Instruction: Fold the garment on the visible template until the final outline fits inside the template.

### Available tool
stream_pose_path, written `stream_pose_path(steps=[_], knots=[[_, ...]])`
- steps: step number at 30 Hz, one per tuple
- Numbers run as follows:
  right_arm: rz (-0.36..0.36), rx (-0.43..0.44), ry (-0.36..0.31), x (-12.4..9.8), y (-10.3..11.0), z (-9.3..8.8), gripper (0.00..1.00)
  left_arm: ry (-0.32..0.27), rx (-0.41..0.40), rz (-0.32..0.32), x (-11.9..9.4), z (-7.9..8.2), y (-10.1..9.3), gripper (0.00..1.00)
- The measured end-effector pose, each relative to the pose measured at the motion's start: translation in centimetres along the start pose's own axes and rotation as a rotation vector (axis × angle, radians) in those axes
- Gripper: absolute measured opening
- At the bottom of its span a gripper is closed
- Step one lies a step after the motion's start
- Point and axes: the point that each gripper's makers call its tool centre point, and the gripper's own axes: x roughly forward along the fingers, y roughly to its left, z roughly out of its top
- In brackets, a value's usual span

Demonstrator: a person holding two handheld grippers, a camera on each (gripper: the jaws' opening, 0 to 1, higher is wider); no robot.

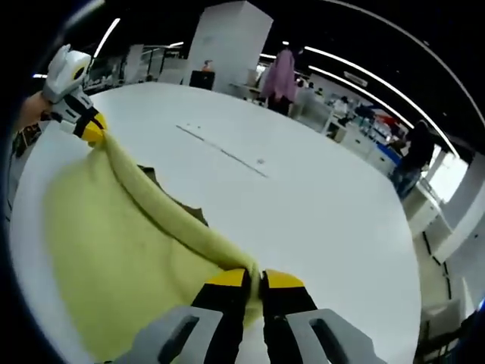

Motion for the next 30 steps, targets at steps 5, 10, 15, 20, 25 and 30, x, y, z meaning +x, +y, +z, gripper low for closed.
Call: stream_pose_path(steps=[5,10,15,20,25,30], knots=[[0.021,0.047,0.021,0.9,0.1,-0.9,0.05,0.019,0.003,-0.005,1.1,-0.8,0.2,0.01],[0.03,0.067,0.042,1.3,0.1,-1.6,0.05,0.029,0.001,-0.006,1.6,-1.3,0.5,0.01],[0.05,0.098,0.05,1.5,0.1,-1.9,0.07,0.047,0.011,-0.001,1.5,-1.8,0.7,0.04],[0.085,0.061,0.041,0.9,0.2,-1.7,0.16,0.066,0.042,-0.022,0.9,-2.5,1.0,0.08],[0.127,0.025,0.007,0.5,0.5,-1.3,0.19,0.068,0.103,-0.08,0.3,-3.0,0.6,0.21],[0.135,-0.151,0.025,0.6,0.6,-1.5,0.19,0.088,0.192,-0.082,0.6,-3.6,1.3,0.23]])
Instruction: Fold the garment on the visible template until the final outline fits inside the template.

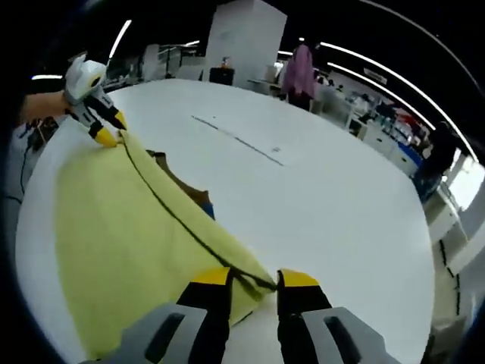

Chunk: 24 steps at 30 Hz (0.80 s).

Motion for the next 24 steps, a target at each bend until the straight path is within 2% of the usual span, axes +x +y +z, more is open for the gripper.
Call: stream_pose_path(steps=[2,5,8,12,14,17,19,24], knots=[[0.01,-0.04,0.012,0.1,0.2,-0.2,0.19,-0.007,0.006,0.015,0.2,0.1,0.3,0.21],[0.005,-0.102,0.028,0.2,0.2,-0.5,0.15,-0.032,-0.015,0.025,0.6,0.5,0.8,0.13],[0.001,-0.124,0.033,0.3,-0.1,-0.6,0.04,-0.05,-0.031,0.034,0.8,0.7,0.9,0.05],[-0.003,-0.116,0.027,0.2,-0.4,-0.6,0.0,-0.036,0.019,0.066,0.8,0.4,1.3,0.03],[-0.016,-0.082,0.002,0.0,-0.8,0.0,0.0,-0.062,0.005,0.071,0.7,0.8,1.4,0.02],[-0.035,0.032,-0.038,0.0,-1.3,0.6,0.0,-0.082,-0.043,0.093,0.6,1.0,2.2,0.02],[-0.035,0.115,-0.045,0.2,-1.5,0.6,0.0,-0.101,-0.119,0.097,0.9,1.2,2.5,0.02],[-0.066,0.383,-0.048,1.1,-2.2,0.1,0.01,-0.143,-0.386,0.115,1.6,1.1,3.4,0.01]])
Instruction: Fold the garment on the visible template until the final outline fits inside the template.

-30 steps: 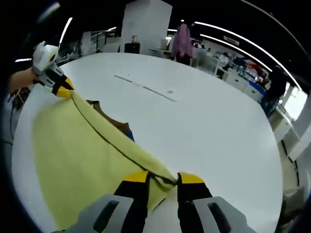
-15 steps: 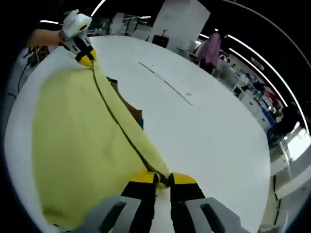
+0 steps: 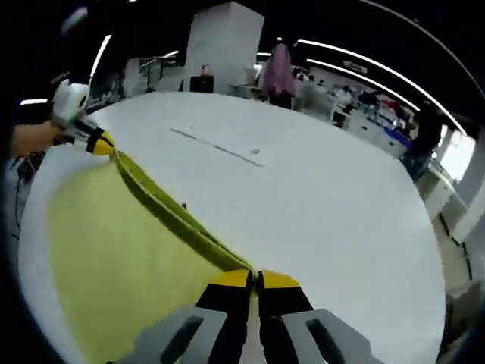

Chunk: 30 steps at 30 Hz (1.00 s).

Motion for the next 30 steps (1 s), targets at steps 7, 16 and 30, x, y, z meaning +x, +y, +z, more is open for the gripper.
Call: stream_pose_path(steps=[7,16,30], knots=[[-0.049,0.062,0.026,0.5,-0.7,-0.1,0.08,0.023,-0.047,0.079,0.5,-0.8,1.2,0.08],[-0.004,0.139,0.04,-1.5,0.2,0.1,0.28,-0.017,-0.143,0.042,-1.4,-0.2,0.5,0.24],[0.076,0.093,0.037,-5.8,3.9,0.4,0.42,-0.077,-0.103,-0.064,-6.9,-0.3,-2.9,0.42]])
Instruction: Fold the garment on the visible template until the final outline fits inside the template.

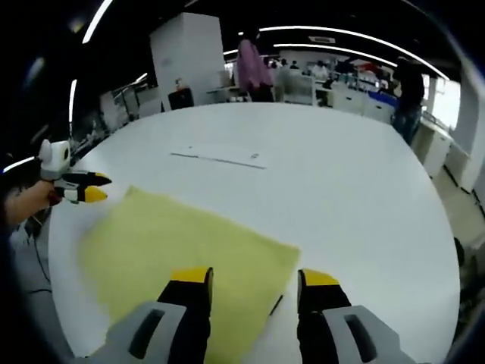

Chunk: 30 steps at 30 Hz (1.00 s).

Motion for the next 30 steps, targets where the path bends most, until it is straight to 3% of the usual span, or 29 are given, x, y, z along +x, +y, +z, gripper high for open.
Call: stream_pose_path(steps=[9,19,30], knots=[[0.015,-0.044,-0.011,-3.2,1.9,-1.5,0.41,0.001,0.031,-0.047,-3.1,-1.4,-2.2,0.43],[0.024,-0.08,-0.001,-5.7,3.8,-4.4,0.39,0.016,0.054,-0.081,-6.1,-4.4,-4.5,0.4],[0.027,-0.093,0.034,-7.1,5.2,-7.9,0.35,0.038,0.037,-0.098,-7.7,-7.8,-5.6,0.39]])
